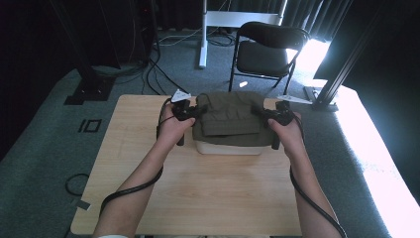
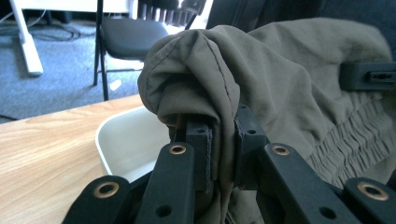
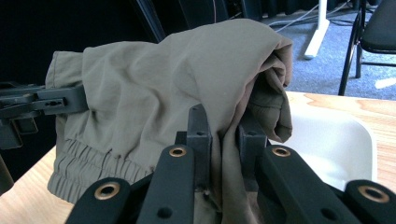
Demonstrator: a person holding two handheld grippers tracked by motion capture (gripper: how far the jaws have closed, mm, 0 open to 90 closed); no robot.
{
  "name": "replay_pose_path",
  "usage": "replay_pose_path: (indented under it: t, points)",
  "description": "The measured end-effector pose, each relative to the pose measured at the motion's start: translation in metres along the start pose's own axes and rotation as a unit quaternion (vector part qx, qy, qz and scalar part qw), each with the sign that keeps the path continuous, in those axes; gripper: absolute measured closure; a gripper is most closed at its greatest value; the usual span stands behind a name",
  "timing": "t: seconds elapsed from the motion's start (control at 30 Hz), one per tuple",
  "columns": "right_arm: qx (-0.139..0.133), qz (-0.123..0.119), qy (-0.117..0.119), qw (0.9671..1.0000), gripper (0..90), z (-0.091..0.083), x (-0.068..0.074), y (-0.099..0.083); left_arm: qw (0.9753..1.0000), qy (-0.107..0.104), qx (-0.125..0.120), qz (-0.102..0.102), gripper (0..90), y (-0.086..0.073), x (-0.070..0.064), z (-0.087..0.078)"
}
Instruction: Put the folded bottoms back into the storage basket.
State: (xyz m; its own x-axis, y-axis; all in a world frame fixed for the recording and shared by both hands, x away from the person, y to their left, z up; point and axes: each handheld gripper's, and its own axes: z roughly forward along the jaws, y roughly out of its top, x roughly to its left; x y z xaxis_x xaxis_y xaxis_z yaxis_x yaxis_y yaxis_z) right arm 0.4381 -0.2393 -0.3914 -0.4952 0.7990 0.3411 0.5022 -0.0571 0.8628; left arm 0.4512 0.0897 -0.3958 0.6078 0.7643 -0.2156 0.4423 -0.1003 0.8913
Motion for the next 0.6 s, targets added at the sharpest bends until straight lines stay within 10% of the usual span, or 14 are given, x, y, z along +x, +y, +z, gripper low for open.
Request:
replay_pose_path:
  t: [0.6]
  points:
    - [0.034,0.053,-0.028,0.9976,79.8,0.05,-0.04,-0.014,0.9976,0.008,0.061,-0.032,82.0,-0.012,0.02,0.042]
